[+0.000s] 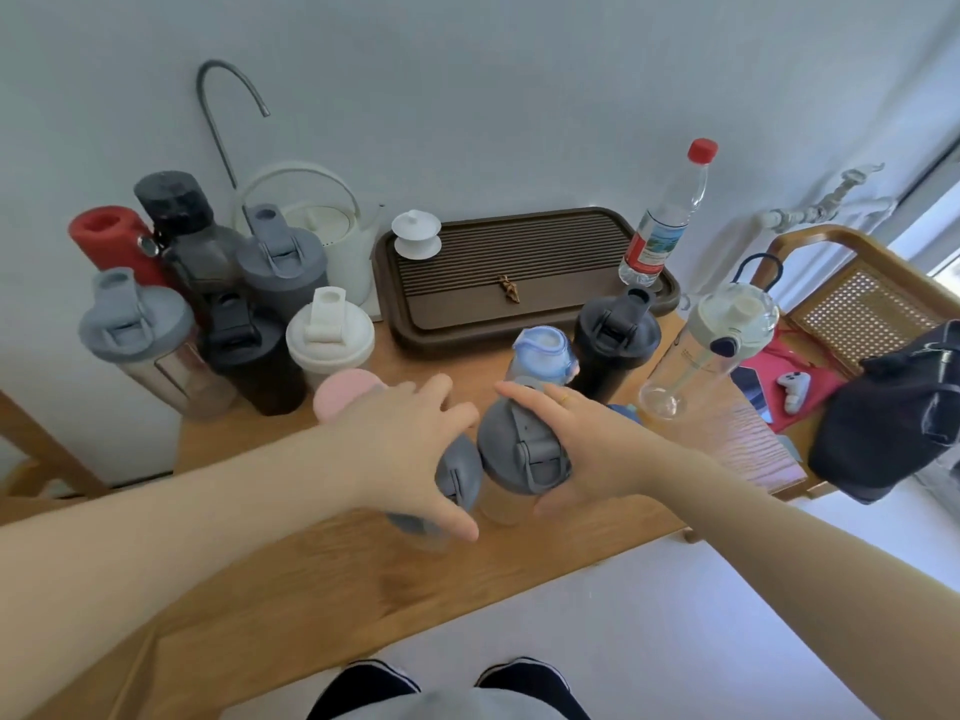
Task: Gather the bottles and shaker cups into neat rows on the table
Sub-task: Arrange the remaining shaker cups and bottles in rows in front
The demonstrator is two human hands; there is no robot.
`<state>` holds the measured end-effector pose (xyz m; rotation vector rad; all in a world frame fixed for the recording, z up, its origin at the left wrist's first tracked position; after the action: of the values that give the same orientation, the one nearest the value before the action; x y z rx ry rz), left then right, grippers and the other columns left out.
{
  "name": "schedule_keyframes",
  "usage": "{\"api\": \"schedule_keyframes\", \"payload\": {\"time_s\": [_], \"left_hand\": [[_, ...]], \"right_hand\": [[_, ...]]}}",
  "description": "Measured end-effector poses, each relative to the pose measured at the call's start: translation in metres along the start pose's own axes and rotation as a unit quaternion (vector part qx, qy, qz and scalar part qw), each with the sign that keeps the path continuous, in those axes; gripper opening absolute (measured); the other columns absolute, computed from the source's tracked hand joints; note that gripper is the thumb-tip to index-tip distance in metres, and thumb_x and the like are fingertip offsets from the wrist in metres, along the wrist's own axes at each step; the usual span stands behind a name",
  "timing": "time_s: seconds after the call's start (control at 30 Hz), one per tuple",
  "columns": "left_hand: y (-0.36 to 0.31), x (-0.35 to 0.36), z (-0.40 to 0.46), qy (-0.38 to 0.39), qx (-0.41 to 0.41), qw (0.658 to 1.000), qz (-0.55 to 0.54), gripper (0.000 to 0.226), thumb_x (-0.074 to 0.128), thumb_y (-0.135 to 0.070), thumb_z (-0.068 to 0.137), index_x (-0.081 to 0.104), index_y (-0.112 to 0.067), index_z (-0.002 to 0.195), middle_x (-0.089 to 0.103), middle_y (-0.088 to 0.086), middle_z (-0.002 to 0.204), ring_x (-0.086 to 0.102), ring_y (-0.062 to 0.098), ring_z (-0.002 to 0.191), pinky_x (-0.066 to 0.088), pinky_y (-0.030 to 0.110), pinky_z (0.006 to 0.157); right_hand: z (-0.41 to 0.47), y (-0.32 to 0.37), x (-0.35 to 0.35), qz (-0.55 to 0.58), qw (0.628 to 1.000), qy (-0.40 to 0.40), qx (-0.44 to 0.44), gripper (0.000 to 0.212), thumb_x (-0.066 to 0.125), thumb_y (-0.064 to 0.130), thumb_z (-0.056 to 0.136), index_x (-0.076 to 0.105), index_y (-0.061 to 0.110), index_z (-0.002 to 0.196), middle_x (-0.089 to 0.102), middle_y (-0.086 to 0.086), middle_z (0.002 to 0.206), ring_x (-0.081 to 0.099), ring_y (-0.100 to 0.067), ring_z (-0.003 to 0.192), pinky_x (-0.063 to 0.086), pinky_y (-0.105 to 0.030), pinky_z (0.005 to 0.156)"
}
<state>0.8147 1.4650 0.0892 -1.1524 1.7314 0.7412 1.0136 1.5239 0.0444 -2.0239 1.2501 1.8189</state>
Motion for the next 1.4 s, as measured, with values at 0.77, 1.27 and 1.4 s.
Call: {"api": "schedule_keyframes", "payload": {"time_s": [0.77,1.27,1.4], "left_hand": [[0.097,-0.062,0.040,-0.177,0.082,0.978,-0.069,0.089,0.073,-0.052,0.058,0.028,-0.030,0.131,0.025,-0.003,0.125,0.038,0.013,0.099,0.037,0.024,0.082],[0.135,-0.013,0.102,-0.036,0.051,0.998,0.013,0.097,0.069,-0.054,0.067,0.012,-0.032,0.143,0.009,0.005,0.148,0.018,0.026,0.132,0.023,0.037,0.107],[0.149,-0.015,0.078,-0.068,0.026,0.993,-0.092,0.104,0.056,-0.072,0.066,-0.001,-0.035,0.145,-0.005,-0.009,0.153,-0.001,0.010,0.138,0.003,0.030,0.112]], "right_hand": [[0.105,0.016,-0.163,0.203,0.900,-0.384,-0.035,0.088,0.070,0.046,0.058,0.032,0.032,0.136,0.047,0.029,0.107,0.053,0.013,0.095,0.043,-0.010,0.085],[0.251,-0.008,-0.139,0.218,0.937,-0.241,-0.129,0.092,0.075,0.040,0.061,0.028,0.023,0.139,0.044,0.009,0.125,0.052,-0.016,0.116,0.046,-0.037,0.098],[0.271,-0.004,-0.123,0.230,0.942,-0.203,-0.135,0.093,0.079,0.036,0.062,0.028,0.025,0.139,0.046,0.005,0.124,0.053,-0.017,0.114,0.047,-0.039,0.097]]}}
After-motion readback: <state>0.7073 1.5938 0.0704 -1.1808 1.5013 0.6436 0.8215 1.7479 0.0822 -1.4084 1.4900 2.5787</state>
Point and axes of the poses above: each hand's wrist, its own z-axis towards the middle knuckle, its own x-axis out of the palm, y = z × x, the point moved 1 cm from there along z, towards the middle knuckle
